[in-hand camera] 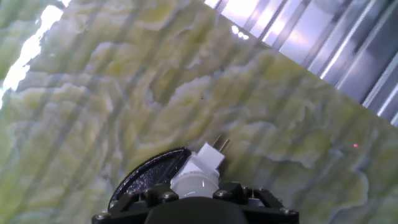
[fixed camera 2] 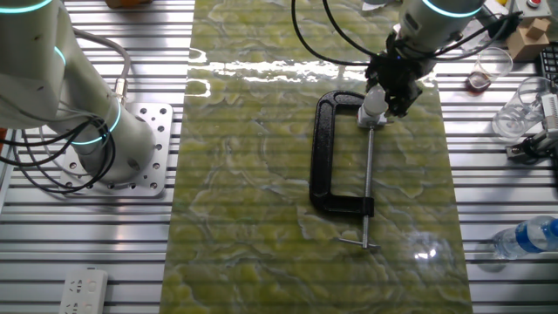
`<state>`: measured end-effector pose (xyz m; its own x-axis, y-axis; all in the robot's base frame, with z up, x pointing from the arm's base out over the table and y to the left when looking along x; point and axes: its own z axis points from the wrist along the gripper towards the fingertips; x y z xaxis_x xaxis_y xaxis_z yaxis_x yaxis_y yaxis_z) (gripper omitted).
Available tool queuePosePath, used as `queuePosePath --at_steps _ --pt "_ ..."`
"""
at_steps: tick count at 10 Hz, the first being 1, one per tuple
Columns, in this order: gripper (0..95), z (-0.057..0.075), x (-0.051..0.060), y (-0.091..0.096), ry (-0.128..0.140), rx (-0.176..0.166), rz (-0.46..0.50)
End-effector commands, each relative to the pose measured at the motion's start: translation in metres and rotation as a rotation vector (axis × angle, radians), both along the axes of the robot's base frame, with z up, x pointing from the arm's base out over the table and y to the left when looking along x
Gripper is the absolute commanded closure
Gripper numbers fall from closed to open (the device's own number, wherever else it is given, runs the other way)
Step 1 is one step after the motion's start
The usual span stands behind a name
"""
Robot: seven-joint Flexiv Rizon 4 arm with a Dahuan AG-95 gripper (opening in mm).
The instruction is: Take out the light bulb by rotating it
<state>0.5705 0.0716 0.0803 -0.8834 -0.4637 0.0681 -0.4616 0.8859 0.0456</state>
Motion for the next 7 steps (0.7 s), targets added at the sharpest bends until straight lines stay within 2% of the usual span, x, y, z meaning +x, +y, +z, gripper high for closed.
queuePosePath --at_steps 1,3,7 --pt "38.0 0.0016 0.0030 -0.0061 0.007 0.024 -0.230" --pt "38.0 0.0006 0.0031 -0.0065 0.021 0.043 -0.407" --pt "38.0 -0.0015 -0.0006 0.0014 0.030 0.046 -0.478"
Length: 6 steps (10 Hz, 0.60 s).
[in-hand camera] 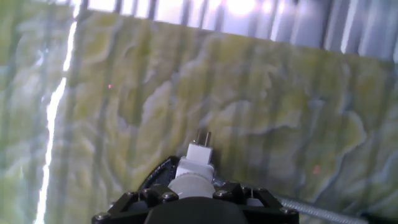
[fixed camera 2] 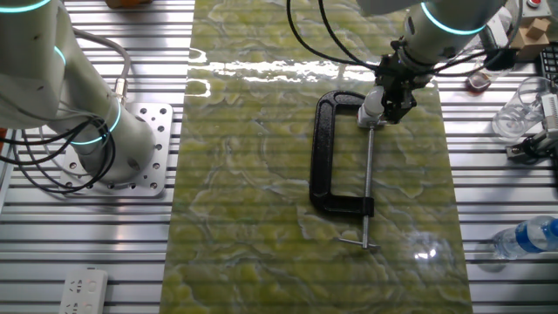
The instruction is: Take out the light bulb by rotating it
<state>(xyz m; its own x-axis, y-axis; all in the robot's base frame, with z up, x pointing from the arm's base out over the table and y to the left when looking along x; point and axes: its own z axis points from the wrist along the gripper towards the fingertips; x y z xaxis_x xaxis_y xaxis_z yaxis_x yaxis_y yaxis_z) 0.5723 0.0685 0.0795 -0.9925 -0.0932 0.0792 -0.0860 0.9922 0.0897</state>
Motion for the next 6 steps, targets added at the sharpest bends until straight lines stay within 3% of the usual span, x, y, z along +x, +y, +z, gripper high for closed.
queuePosePath --at_steps 1,3,4,5,6 --pt "38.0 -0.0019 -0.0044 0.0085 0.007 0.005 -0.091" --pt "38.0 -0.0046 -0.0052 0.0096 0.001 -0.002 -0.077" --pt "57.0 -0.0054 -0.0053 0.0095 -0.002 -0.013 -0.062" --pt "57.0 -0.0059 -0.0054 0.0095 -0.003 -0.023 -0.049" --pt "76.0 -0.0060 -0.0054 0.0091 -0.006 -0.055 -0.029"
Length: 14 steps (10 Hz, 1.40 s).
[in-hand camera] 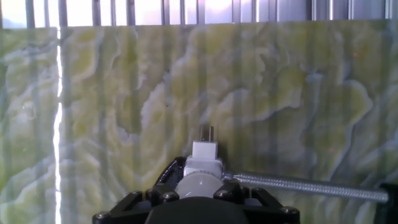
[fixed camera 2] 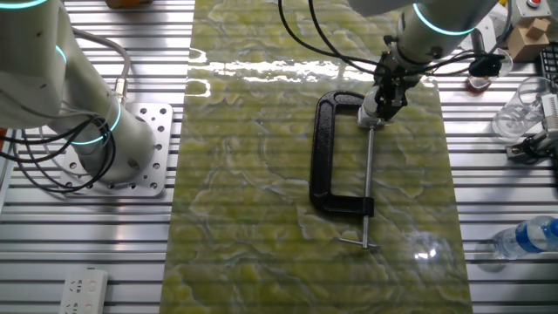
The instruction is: Take out the light bulb by rotating it
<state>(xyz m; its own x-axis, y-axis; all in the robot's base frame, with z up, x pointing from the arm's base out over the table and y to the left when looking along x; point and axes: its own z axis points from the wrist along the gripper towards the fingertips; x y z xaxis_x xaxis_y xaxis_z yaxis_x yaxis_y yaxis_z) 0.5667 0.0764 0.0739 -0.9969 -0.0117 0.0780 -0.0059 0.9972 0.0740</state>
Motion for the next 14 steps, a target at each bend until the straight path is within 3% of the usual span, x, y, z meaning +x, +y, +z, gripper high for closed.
queuePosePath --at_steps 1,4,5,8,10,14 --pt "95.0 -0.0004 0.0002 0.0010 -0.002 -0.063 0.061" --pt "95.0 -0.0006 0.0000 0.0008 -0.002 -0.056 0.070" --pt "95.0 -0.0006 0.0000 0.0008 -0.001 -0.039 0.088" --pt "95.0 -0.0005 0.0000 0.0007 -0.009 -0.027 0.214" --pt "95.0 -0.0008 -0.0003 0.0005 -0.013 -0.029 0.323" --pt "95.0 -0.0014 -0.0016 -0.0006 -0.024 -0.018 0.731"
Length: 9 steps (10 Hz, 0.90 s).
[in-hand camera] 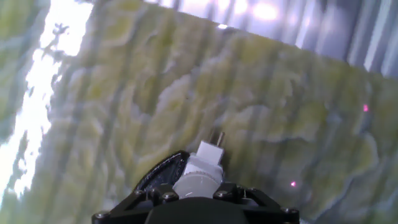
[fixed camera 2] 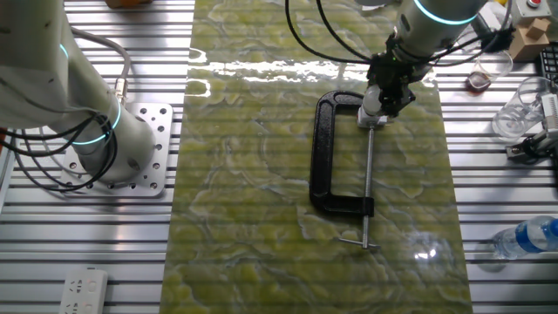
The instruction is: Take out the light bulb by rotating it
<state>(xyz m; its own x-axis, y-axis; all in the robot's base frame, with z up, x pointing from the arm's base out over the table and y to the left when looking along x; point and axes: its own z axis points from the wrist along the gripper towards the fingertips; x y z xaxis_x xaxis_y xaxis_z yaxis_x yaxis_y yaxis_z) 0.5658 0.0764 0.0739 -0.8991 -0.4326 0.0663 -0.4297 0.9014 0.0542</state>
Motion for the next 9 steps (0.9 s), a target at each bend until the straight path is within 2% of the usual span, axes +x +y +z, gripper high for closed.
queuePosePath --at_steps 1,3,6,9 --pt "95.0 -0.0011 -0.0006 -0.0006 -0.005 0.004 0.386" --pt "95.0 -0.0001 -0.0005 -0.0005 -0.012 0.030 0.568" --pt "95.0 0.0025 -0.0004 -0.0003 -0.012 0.046 0.824" --pt "95.0 0.0016 -0.0013 -0.0008 -0.012 0.052 0.919"
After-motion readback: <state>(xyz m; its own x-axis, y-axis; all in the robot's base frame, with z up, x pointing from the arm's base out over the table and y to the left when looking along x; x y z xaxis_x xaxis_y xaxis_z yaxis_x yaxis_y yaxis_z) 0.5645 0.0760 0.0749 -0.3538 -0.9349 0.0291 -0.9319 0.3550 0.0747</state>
